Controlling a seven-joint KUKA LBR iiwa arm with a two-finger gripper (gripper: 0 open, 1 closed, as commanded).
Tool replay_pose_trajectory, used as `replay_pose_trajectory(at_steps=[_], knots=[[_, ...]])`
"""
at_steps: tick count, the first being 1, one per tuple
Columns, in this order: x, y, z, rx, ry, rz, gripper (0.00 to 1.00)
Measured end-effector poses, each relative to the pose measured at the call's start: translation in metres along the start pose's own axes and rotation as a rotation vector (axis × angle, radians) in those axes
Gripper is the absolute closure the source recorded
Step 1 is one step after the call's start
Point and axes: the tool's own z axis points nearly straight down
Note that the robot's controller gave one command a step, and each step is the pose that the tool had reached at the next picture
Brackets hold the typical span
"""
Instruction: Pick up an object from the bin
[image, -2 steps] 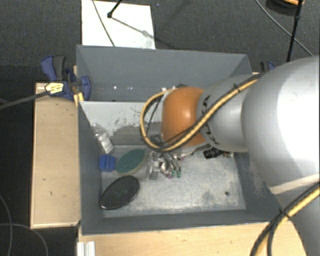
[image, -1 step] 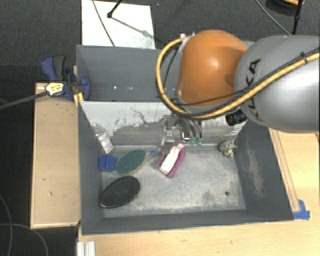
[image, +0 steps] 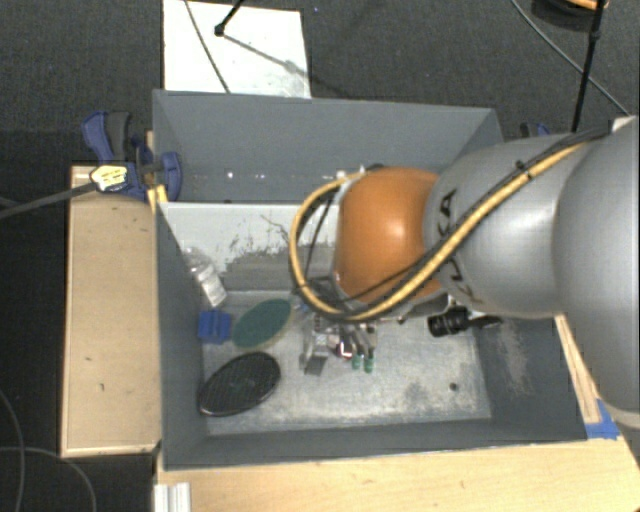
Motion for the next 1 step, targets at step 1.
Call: replay_pose_trajectory(at_steps=[1], knots=[[0.0075, 0.007, 0.0374, -0.002, -0.005, 0.097, 1.0]])
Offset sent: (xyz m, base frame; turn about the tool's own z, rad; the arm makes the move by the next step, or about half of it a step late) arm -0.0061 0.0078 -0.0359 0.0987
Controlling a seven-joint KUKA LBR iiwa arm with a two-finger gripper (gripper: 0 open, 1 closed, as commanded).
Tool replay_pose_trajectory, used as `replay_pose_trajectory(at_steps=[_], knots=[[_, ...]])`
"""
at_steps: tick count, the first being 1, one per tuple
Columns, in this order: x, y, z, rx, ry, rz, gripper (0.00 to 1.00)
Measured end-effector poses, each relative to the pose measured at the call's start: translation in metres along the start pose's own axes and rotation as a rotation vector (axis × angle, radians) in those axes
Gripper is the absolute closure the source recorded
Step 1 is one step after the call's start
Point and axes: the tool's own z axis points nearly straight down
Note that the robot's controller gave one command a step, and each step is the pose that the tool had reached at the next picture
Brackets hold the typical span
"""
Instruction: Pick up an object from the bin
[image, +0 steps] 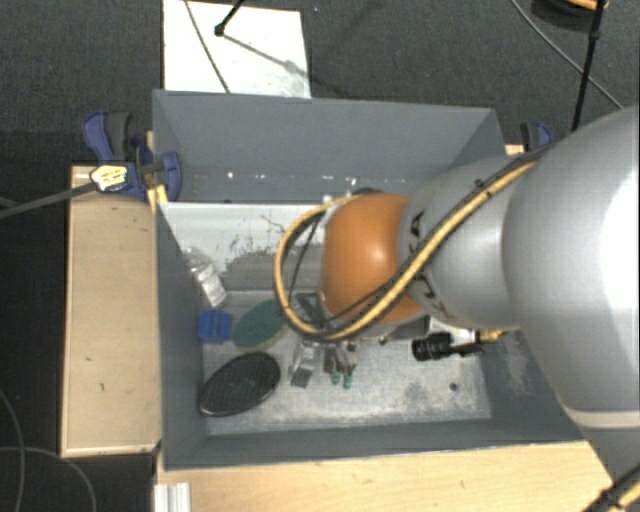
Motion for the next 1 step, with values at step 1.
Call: replay_pose_trajectory(at_steps=[1], knots=[[-0.0011, 0.0, -0.0017, -0.002, -0.003, 0.002, 0.0]])
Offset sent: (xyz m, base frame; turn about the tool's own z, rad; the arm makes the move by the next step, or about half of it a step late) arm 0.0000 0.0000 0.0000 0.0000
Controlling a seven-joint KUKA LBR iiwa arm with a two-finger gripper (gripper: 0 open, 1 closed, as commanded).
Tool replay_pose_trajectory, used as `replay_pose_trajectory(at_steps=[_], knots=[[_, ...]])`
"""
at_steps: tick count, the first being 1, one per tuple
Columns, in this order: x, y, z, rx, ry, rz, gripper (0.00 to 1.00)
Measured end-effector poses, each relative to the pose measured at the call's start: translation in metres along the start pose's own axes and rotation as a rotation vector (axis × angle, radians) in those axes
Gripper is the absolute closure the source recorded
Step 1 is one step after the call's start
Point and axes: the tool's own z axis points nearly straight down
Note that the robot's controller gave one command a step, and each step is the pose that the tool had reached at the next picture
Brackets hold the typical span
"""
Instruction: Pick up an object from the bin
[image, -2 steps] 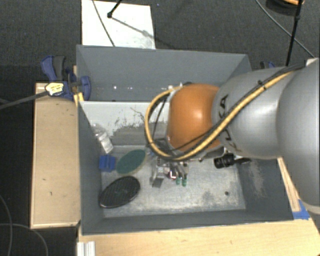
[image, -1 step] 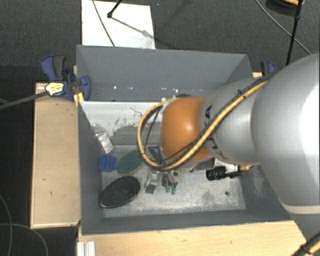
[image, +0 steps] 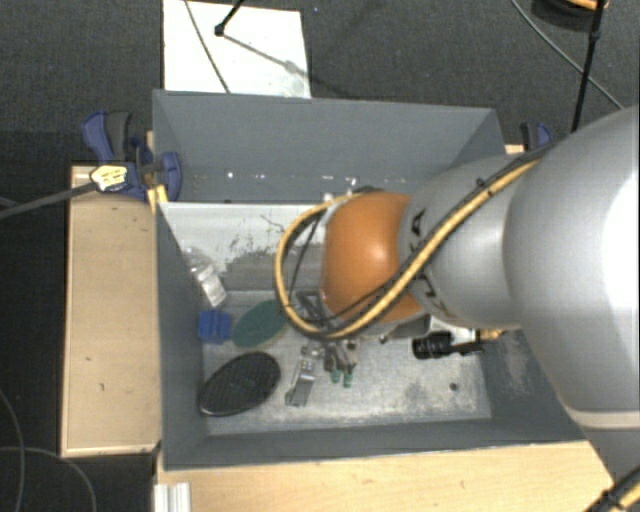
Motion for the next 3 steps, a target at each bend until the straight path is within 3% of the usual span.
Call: replay_pose_trajectory(at_steps=[1, 2, 3], knots=[[0.016, 0.057, 0.06, 0.006, 0.007, -0.082, 0.0], [0.014, 0.055, 0.058, 0.005, 0.004, -0.075, 1.0], [0.036, 0.064, -0.068, -0.004, -0.005, -0.123, 1.0]])
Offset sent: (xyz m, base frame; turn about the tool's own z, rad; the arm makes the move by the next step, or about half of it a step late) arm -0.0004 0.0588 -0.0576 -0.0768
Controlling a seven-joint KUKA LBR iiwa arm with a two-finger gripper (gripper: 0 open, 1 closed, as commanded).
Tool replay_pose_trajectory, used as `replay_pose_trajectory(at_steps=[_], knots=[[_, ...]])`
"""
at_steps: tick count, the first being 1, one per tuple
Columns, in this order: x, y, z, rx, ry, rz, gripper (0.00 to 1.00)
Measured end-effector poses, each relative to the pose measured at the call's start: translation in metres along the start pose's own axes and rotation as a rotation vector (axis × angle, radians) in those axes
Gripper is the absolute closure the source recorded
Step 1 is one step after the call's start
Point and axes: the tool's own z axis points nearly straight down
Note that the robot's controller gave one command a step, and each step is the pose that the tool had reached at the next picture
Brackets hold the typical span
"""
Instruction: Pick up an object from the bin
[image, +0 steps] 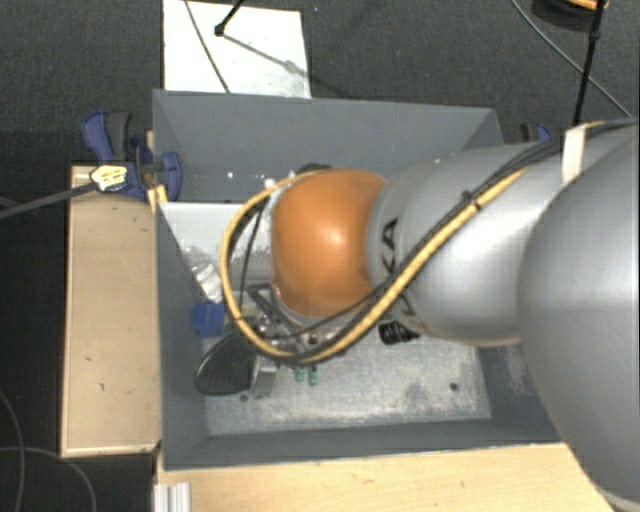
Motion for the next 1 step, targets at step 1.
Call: replay_pose_trajectory(at_steps=[1], knots=[[-0.0169, -0.0019, -0.0808, 0.0, -0.003, 0.001, 1.0]])
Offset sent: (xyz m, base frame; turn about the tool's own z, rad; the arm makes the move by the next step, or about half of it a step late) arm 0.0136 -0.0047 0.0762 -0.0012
